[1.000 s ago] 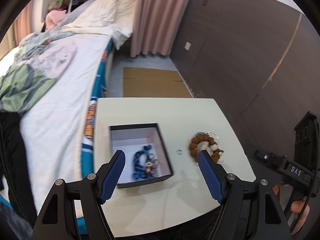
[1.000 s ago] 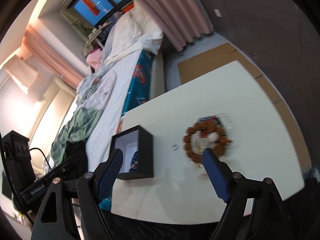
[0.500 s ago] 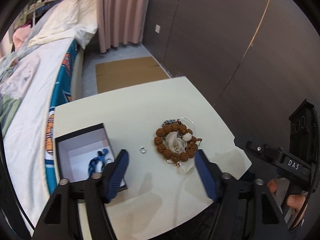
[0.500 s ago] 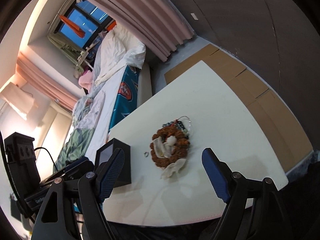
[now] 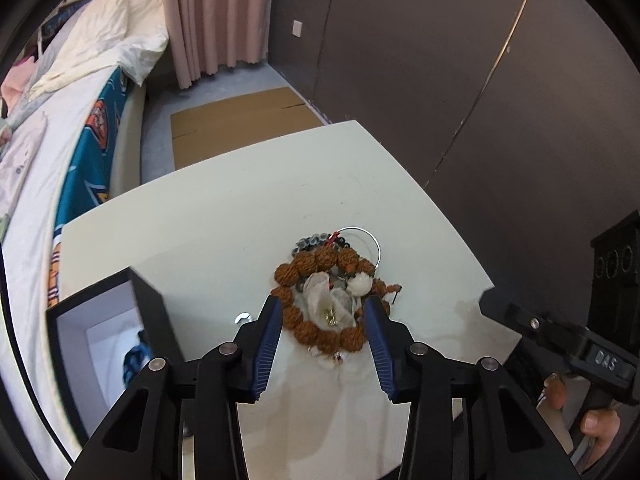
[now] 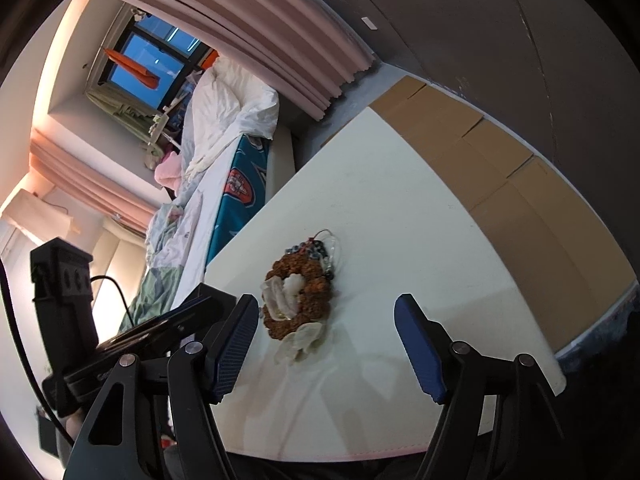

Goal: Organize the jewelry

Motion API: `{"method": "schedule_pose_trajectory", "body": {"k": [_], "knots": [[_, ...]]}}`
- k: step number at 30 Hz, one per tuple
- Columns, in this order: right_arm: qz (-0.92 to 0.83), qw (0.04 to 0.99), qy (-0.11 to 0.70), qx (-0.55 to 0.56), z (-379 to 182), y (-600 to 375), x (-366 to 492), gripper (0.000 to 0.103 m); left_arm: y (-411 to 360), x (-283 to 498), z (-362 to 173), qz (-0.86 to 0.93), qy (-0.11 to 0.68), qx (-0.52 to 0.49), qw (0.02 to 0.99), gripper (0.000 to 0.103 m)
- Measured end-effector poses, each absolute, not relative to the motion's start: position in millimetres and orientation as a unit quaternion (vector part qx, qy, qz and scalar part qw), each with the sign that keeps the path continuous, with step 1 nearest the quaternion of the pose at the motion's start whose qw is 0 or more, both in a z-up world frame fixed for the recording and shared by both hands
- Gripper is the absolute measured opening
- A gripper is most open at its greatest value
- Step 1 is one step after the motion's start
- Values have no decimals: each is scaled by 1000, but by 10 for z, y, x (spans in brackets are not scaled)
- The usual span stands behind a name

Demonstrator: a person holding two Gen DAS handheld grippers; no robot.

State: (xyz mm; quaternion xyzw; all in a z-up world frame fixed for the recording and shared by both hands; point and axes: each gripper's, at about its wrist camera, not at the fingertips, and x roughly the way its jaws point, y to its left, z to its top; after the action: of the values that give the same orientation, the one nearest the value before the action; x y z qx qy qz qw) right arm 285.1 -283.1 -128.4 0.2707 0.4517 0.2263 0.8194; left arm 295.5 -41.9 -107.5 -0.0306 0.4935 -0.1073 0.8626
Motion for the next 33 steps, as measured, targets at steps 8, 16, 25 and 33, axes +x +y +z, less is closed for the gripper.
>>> {"method": "schedule_pose_trajectory", "body": {"k": [8, 16, 25, 33], "knots": [[225, 816, 456, 274, -1340, -2886, 2860, 72, -545, 3217, -1340, -109, 519, -24, 848, 36], [229, 808, 464, 281, -1381, -2886, 2907, 72, -529, 3247, -1319, -107, 521, -20, 846, 0], [242, 788, 479, 301, -1423, -2784, 2973, 69, -442, 3052, -775, -119, 468, -32, 875, 0], [252, 775, 491, 307, -1439, -2639, 3027, 65, -301, 2947, -453, -108, 435, -34, 893, 0]]}}
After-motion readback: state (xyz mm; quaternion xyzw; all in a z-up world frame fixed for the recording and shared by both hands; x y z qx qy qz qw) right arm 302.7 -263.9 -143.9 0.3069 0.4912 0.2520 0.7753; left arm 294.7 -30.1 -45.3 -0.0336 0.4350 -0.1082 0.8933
